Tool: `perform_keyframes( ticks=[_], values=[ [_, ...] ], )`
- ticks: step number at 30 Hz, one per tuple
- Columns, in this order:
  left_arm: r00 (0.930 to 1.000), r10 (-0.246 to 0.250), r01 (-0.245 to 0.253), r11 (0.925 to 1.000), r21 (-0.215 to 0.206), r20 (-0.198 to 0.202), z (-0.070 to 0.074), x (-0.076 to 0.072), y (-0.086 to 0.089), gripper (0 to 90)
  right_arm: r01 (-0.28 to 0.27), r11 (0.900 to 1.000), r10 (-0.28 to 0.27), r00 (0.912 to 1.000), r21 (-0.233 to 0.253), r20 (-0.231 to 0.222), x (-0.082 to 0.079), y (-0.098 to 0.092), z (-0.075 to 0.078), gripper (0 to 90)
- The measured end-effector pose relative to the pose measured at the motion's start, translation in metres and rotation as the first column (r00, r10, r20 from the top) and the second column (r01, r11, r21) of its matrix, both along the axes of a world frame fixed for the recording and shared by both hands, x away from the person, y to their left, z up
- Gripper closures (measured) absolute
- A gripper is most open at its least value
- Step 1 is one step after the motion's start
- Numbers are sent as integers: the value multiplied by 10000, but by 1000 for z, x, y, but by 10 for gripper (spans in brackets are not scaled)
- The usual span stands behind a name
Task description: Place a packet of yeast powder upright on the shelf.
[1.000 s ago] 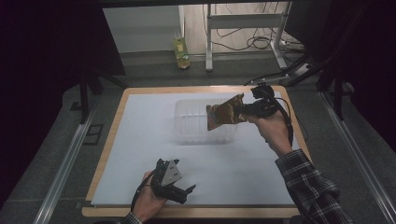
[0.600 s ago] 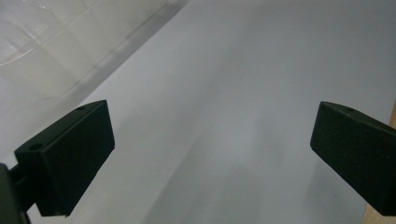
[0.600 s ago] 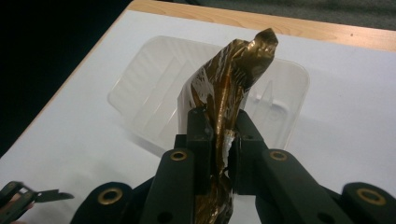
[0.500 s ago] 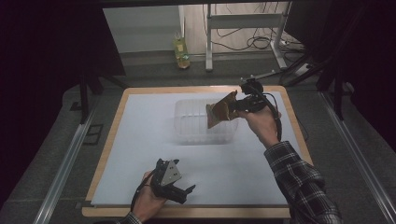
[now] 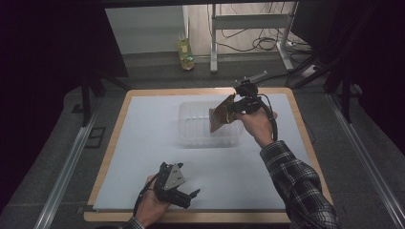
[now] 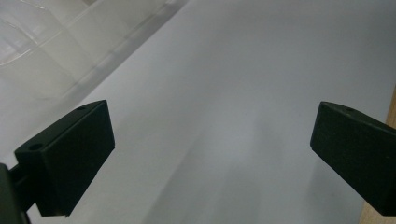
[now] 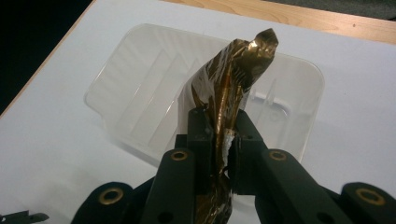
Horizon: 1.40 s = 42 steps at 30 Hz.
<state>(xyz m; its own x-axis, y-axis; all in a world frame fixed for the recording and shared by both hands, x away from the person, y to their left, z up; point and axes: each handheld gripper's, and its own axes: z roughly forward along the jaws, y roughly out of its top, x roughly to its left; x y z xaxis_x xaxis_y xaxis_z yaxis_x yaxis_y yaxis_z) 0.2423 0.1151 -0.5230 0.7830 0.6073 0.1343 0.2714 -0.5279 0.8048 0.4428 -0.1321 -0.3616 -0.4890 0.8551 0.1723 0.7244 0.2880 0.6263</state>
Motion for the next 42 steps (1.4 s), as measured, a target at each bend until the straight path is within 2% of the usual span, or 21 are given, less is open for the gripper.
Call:
perform_keyframes(
  ticks=[10, 15, 21, 28, 31, 36, 39, 42],
  values=[
    [10000, 36, -35, 10000, -41, 61, 1, 0, 1, 0, 143, 9998, -146, 9995, -101, -277, 15, 9, -7, 806],
    [10000, 41, -41, 10000, -71, 83, 1, 0, 1, 0, -79, 9999, 75, 9995, -129, -323, 22, 18, -13, 804],
    [9999, 39, -38, 9999, -116, 142, 2, 0, 1, 0, -312, 9995, 312, 9994, -8, -137, 30, 26, -20, 804],
    [9999, -8, 10, 9999, -163, 148, 2, -1, 2, 0, -313, 9976, 303, 9994, 615, 166, 41, 23, -28, 804],
    [9999, -18, 20, 9999, -161, 143, 2, -1, 1, 0, -273, 9943, 231, 9989, 1032, 415, 46, 21, -32, 806],
    [9999, -76, 78, 9999, -122, 149, 2, -1, 1, 0, -216, 9894, 125, 9979, 1439, 639, 52, 21, -37, 813],
    [9998, -96, 99, 9999, -132, 161, 1, -1, 0, 0, -130, 9903, 51, 9983, 1382, 573, 54, 22, -41, 818],
    [9998, -108, 110, 9998, -134, 155, 1, -1, 0, 0, -13, 9874, -96, 9977, 1583, 678, 55, 25, -46, 826]
  ],
)
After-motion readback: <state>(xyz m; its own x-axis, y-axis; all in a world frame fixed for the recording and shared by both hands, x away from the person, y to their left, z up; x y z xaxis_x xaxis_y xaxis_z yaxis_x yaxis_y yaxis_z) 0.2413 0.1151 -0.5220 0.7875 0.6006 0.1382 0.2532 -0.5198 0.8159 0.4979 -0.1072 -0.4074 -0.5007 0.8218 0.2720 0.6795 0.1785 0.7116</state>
